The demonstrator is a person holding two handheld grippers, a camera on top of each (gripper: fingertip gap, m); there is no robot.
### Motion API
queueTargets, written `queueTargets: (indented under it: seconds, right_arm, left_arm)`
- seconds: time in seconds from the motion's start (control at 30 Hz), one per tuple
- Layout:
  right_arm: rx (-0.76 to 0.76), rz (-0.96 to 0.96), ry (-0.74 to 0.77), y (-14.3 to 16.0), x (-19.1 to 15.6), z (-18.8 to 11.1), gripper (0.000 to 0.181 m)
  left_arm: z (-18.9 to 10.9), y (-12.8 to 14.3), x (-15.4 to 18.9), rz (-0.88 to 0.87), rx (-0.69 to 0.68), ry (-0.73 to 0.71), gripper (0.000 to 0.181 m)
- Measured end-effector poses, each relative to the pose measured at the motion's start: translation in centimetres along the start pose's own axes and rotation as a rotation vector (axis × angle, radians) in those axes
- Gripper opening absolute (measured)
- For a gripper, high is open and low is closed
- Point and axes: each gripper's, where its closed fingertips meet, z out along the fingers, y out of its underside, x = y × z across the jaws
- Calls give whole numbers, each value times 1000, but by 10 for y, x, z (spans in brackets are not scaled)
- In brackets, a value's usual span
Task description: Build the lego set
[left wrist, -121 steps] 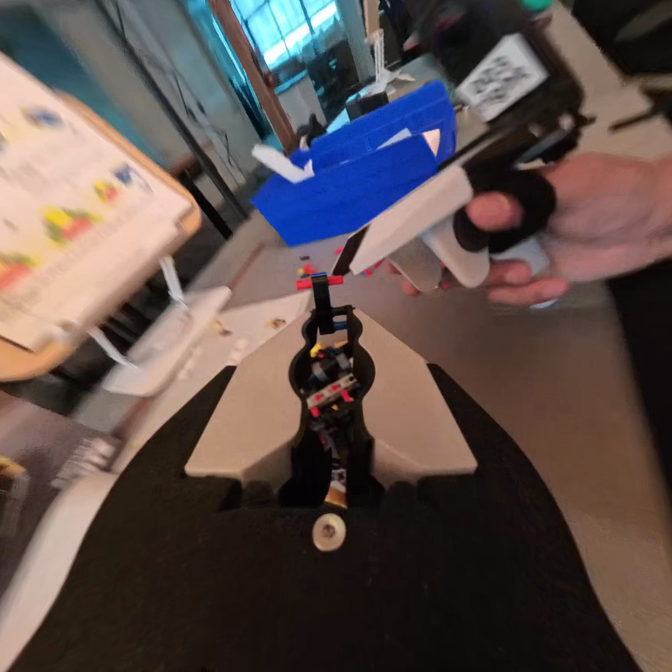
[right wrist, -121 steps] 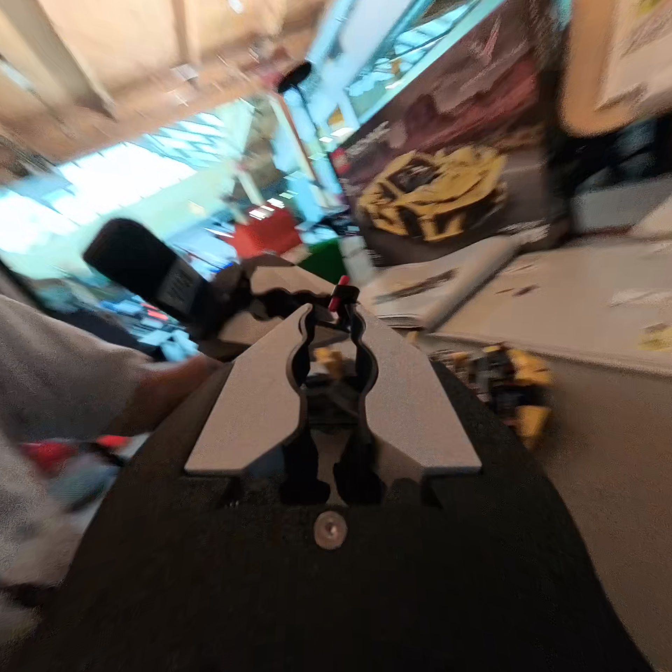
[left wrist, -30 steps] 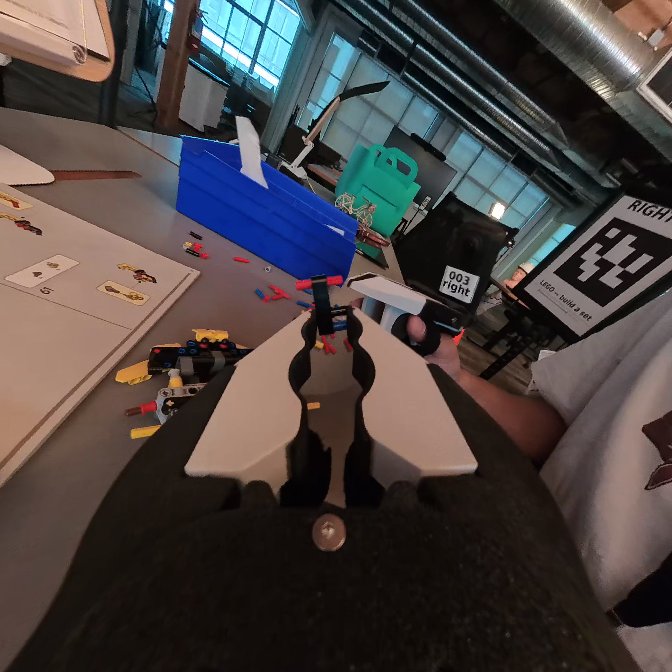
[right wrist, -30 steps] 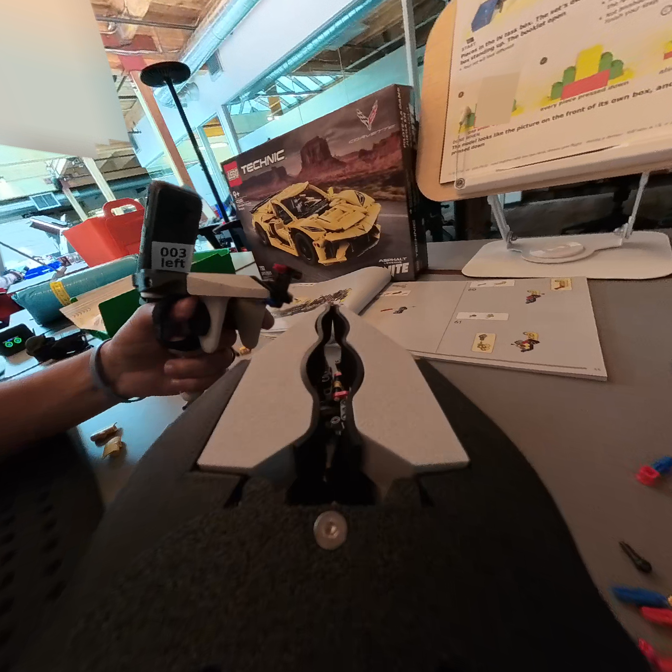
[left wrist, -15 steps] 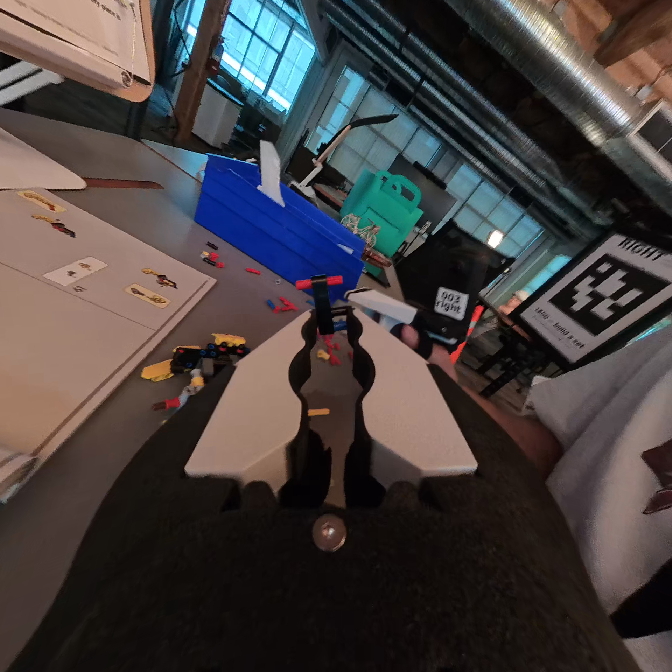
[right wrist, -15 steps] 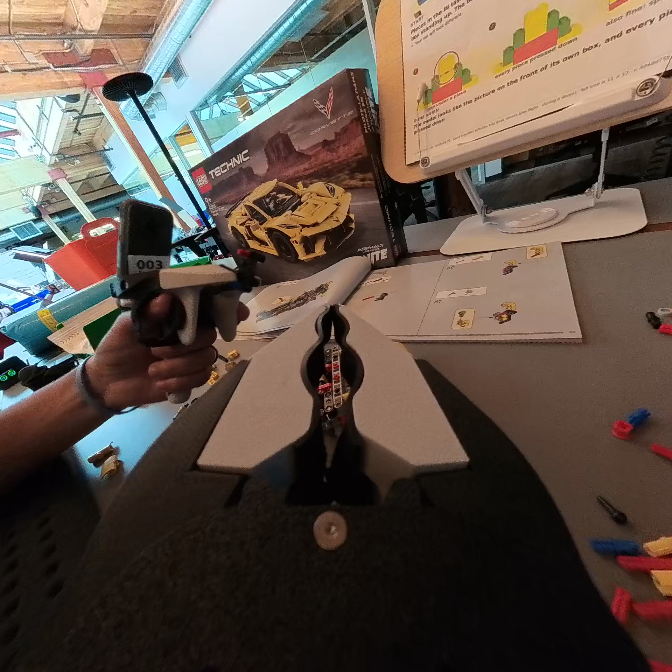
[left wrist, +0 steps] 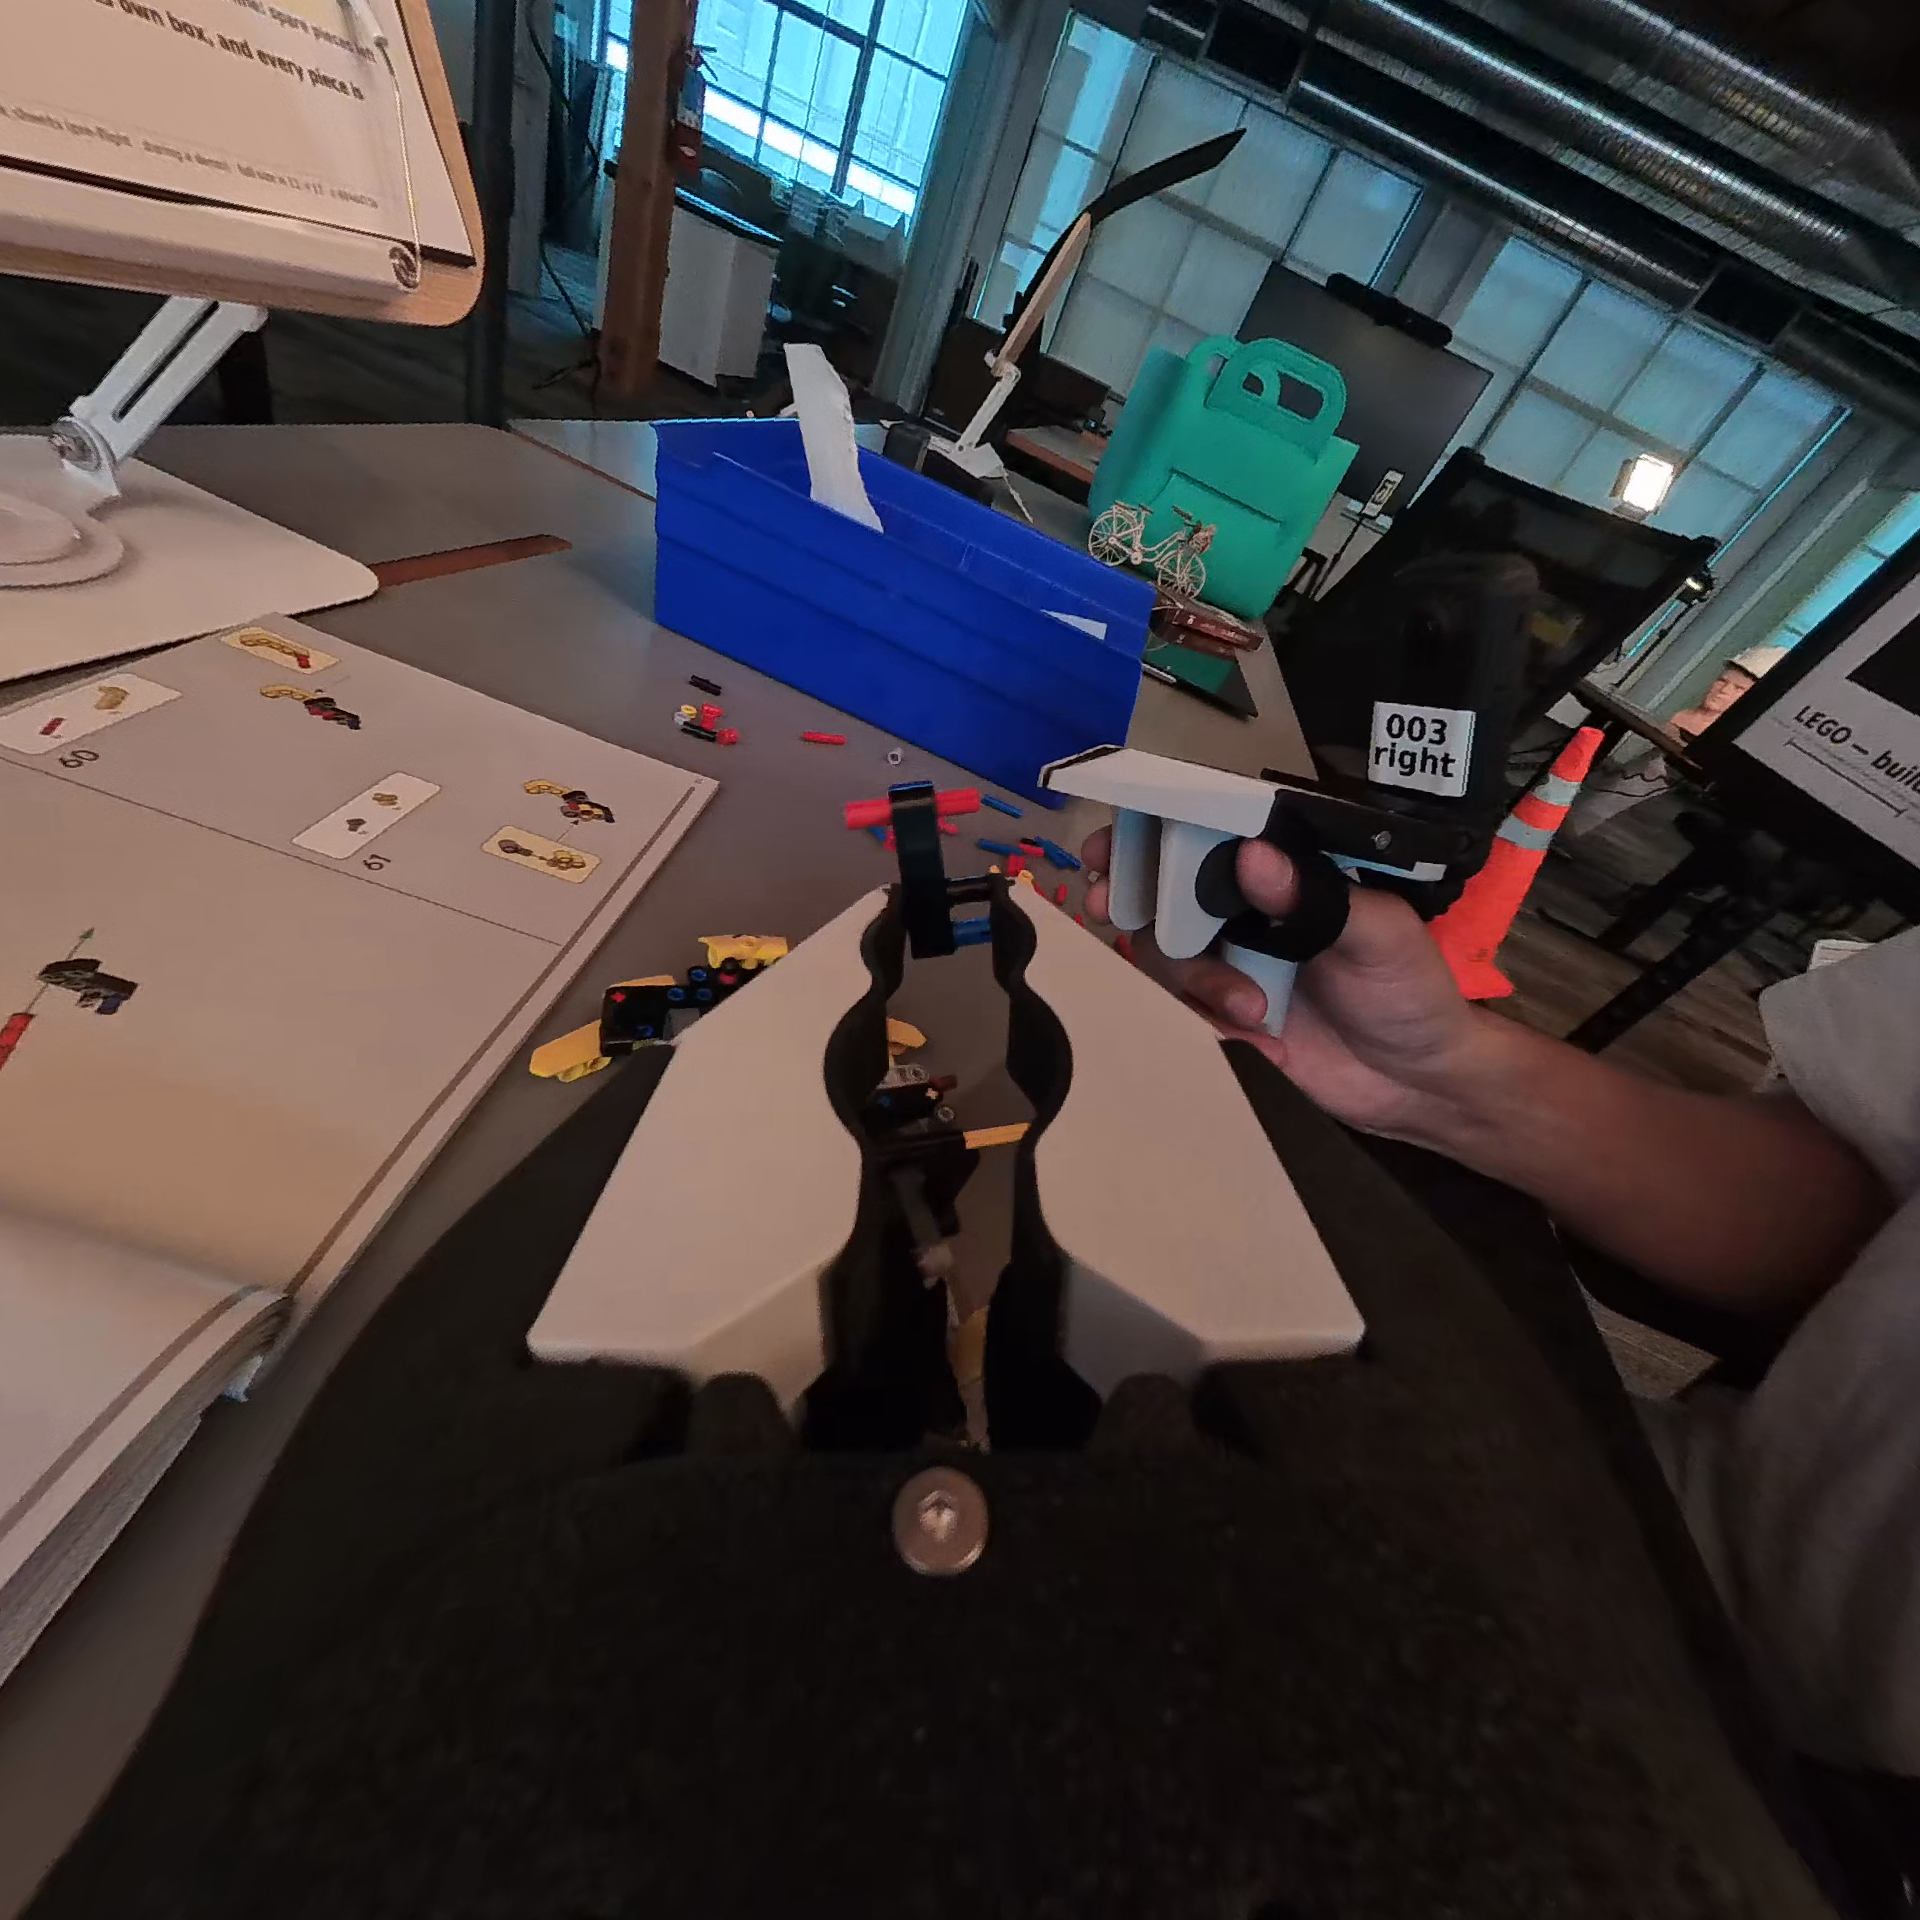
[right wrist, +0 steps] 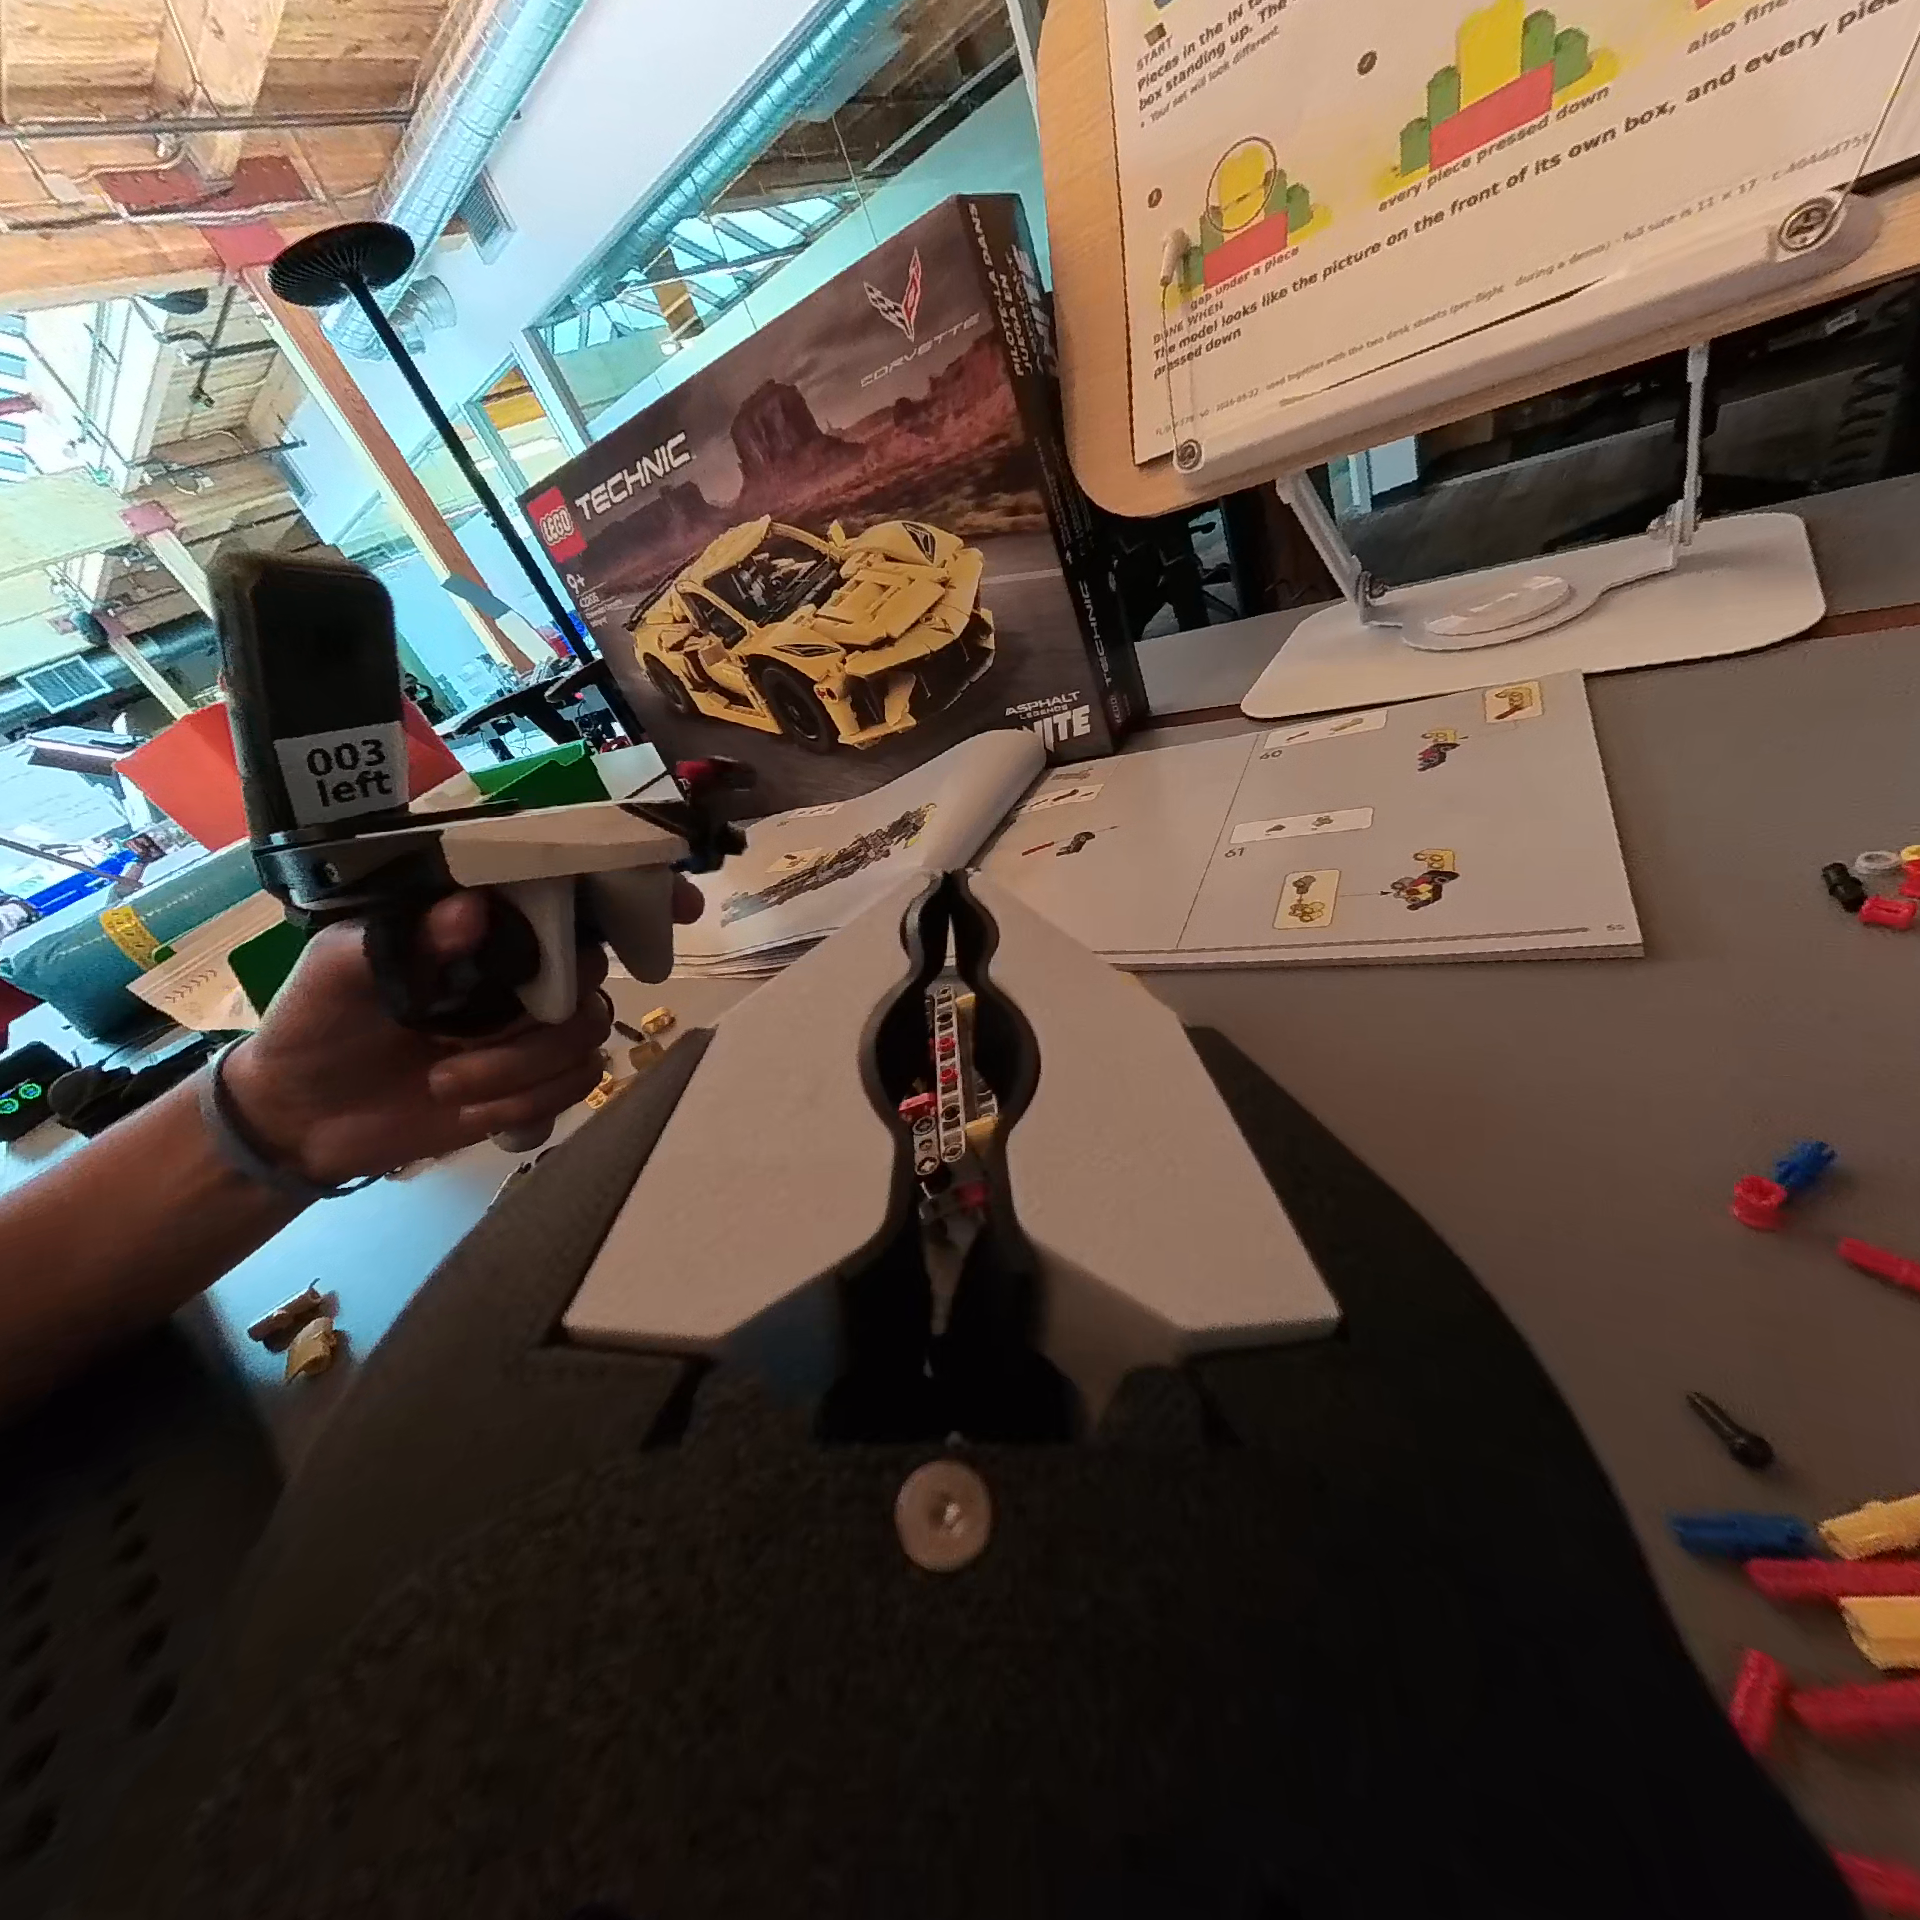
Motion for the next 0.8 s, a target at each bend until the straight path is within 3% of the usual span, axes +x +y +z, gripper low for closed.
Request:
queueTargets:
  seconds: [0.6, 0.7, 0.8]
  right_arm:
    - [9, 3, 23, -2, 4, -2, 0]
    - [57, -71, 136, -15, 21, -10, 2]
    - [51, -182, 329, -34, 56, -37, 5]
  left_arm:
    - [-1, 3, -13, 69, -18, -76, 17]
    - [-2, 3, -17, 82, -17, -99, 17]
    - [-5, -1, -18, 90, -4, -114, 17]
